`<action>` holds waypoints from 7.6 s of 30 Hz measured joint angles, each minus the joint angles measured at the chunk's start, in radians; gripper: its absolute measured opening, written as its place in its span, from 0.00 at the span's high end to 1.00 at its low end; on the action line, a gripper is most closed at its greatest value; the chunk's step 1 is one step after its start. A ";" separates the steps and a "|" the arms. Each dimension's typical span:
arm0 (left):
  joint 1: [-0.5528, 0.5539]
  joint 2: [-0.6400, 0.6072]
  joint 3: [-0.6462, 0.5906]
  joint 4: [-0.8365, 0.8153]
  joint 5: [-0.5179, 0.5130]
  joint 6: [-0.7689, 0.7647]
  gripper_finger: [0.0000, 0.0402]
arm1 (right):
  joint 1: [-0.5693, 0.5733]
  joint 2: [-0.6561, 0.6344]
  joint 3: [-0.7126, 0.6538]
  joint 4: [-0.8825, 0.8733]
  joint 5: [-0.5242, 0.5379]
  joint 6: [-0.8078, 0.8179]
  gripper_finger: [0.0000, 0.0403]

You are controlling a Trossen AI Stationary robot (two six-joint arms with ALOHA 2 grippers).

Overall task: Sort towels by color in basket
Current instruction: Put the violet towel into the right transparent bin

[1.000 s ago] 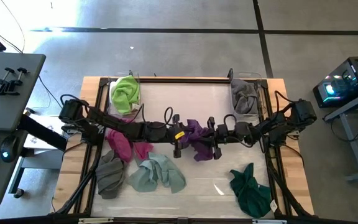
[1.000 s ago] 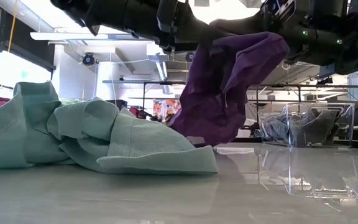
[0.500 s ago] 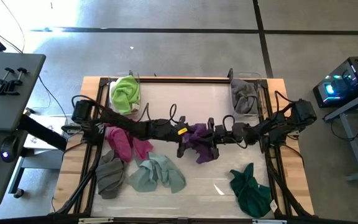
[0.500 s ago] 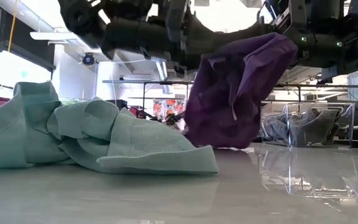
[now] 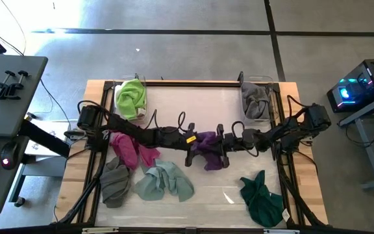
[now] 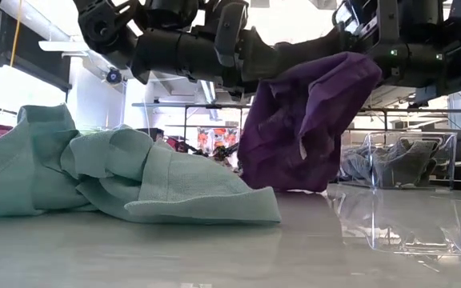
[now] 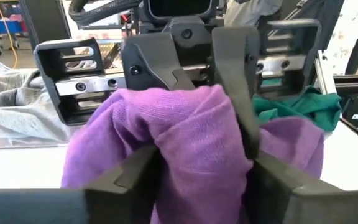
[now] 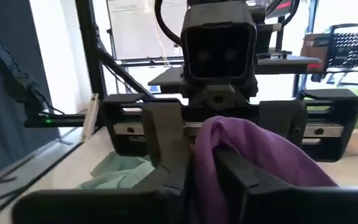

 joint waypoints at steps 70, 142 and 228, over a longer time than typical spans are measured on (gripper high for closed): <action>0.109 -0.339 0.000 -0.854 -0.011 -0.139 0.53 | 0.022 0.207 0.354 -1.007 0.209 0.005 0.76; 0.056 0.070 0.002 -0.460 0.091 0.060 0.98 | -0.054 0.102 0.318 -0.925 0.082 -0.399 0.32; -0.101 -0.142 -0.004 -0.964 -0.496 -0.194 0.66 | -0.120 -0.583 0.403 -2.114 0.794 0.316 0.89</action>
